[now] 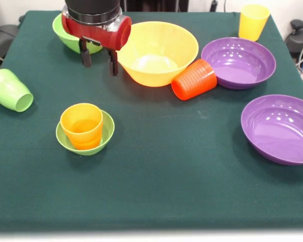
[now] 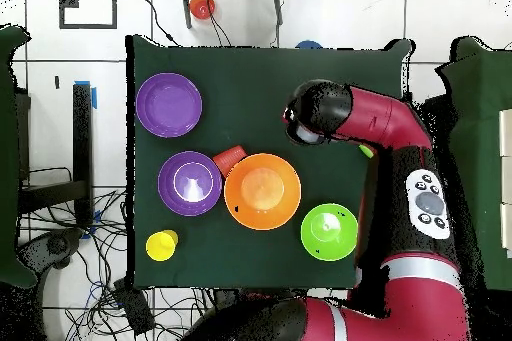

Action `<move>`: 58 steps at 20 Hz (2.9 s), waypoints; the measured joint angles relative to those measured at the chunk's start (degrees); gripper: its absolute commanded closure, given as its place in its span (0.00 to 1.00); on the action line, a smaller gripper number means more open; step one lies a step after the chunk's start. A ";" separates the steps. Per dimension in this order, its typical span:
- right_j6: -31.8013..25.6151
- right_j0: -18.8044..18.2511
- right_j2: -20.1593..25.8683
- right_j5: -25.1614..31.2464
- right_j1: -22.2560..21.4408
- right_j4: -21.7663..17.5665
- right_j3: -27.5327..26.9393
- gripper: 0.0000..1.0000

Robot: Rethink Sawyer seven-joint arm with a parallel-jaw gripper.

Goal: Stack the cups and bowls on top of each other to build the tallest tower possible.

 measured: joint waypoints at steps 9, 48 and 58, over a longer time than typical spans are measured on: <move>0.00 0.00 -1.49 -20.71 3.91 -3.19 3.26 0.00; 0.01 -2.09 -2.41 -32.95 4.39 -3.36 13.92 0.00; 0.01 -2.98 -0.73 -26.04 -5.15 -3.39 16.83 0.00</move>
